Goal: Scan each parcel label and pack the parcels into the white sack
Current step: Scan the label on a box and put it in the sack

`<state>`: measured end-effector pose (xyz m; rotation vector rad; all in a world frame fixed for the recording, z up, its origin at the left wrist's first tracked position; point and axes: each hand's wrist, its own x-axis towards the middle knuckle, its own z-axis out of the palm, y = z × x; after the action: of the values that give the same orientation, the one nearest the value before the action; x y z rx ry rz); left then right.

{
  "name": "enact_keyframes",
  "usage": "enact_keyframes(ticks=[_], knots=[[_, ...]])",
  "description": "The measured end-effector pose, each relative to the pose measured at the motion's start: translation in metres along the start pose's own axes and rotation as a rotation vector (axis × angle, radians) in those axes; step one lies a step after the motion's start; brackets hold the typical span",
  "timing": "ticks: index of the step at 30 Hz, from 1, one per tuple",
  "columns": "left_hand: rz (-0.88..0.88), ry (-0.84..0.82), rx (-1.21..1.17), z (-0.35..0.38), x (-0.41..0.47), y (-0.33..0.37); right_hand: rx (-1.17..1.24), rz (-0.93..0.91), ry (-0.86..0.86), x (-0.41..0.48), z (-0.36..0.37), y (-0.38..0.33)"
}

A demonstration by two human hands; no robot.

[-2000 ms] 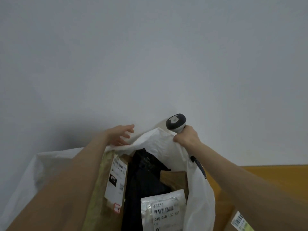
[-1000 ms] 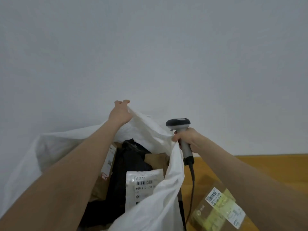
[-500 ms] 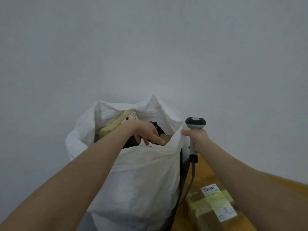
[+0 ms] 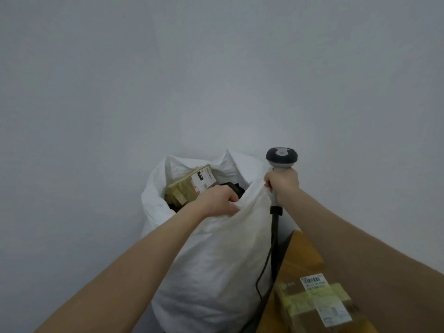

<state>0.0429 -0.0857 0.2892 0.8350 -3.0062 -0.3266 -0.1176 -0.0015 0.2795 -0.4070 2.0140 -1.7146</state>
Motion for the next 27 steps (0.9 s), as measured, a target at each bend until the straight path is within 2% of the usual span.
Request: enact_keyframes(ticks=[3,5,7,8,9,11,12,13,15,17,21,24,27], knots=[[0.031,-0.092,0.012,0.0,-0.001,0.004,-0.105,0.102,0.015,-0.002,-0.012,0.031],[0.02,-0.217,0.048,-0.009,0.0,0.013,-0.175,0.121,0.015,-0.004,-0.02,0.045],[0.026,-0.263,0.092,-0.015,0.002,0.029,-0.222,0.145,0.012,-0.004,-0.029,0.054],[0.046,-0.198,0.087,-0.014,0.004,0.041,-0.21,0.173,0.026,-0.005,-0.036,0.061],[0.075,-0.064,0.063,-0.012,0.006,0.054,-0.176,0.209,0.042,-0.006,-0.043,0.069],[0.164,0.219,-0.1,-0.002,0.009,0.085,-0.078,0.28,0.075,-0.008,-0.06,0.085],[0.205,0.27,-0.198,0.008,0.011,0.101,-0.026,0.308,0.101,-0.009,-0.07,0.094],[0.239,0.245,-0.258,0.022,0.015,0.115,0.024,0.329,0.126,-0.008,-0.079,0.103],[0.259,0.071,-0.297,0.061,0.025,0.137,0.108,0.392,0.164,-0.008,-0.098,0.122],[0.213,-0.107,-0.309,0.107,0.041,0.145,0.13,0.468,0.185,-0.008,-0.115,0.146],[0.063,-0.362,-0.318,0.203,0.065,0.123,0.056,0.616,0.266,-0.011,-0.142,0.205],[-0.083,-0.463,-0.361,0.262,0.077,0.089,0.082,0.764,0.273,-0.019,-0.149,0.249],[-0.185,-0.535,-0.368,0.305,0.082,0.067,0.163,0.836,0.224,-0.031,-0.145,0.281]])
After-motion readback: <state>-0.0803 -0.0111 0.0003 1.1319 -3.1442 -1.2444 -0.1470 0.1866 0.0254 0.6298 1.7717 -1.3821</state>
